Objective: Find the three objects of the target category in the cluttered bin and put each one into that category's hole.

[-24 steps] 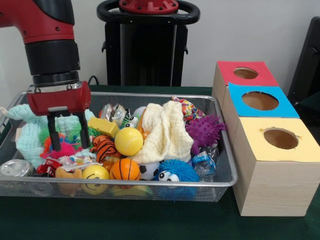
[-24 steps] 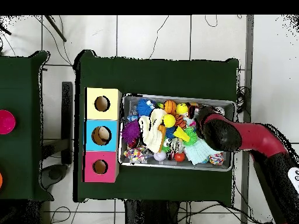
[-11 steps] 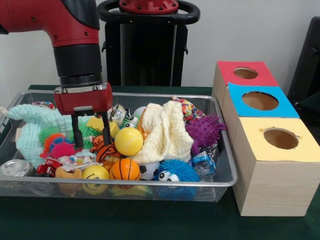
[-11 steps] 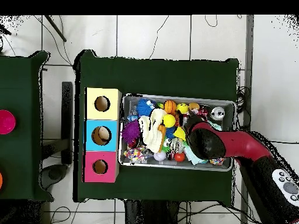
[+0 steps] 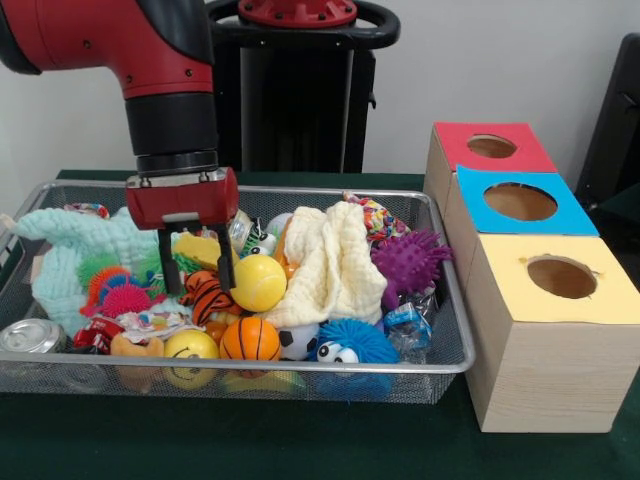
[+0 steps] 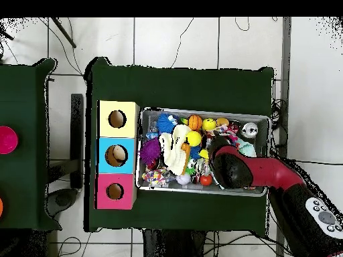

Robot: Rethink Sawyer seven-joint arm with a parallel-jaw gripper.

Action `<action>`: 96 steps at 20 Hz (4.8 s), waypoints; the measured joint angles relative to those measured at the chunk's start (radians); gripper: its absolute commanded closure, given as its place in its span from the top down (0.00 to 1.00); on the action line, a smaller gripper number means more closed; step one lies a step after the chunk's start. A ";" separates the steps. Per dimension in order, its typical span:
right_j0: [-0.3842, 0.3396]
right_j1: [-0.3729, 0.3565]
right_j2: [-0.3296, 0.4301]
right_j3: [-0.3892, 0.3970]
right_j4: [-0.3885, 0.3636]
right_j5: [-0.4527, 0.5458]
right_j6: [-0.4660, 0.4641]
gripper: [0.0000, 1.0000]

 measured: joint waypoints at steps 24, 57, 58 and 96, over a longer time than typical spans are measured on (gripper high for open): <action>0.010 0.065 -0.100 0.045 0.060 -0.167 0.000 1.00; 0.033 0.065 -0.122 0.077 0.125 -0.221 0.000 0.00; 0.035 0.058 -0.123 0.082 0.128 -0.221 0.000 0.00; 0.228 -0.301 -0.249 0.313 0.342 -0.221 0.004 0.00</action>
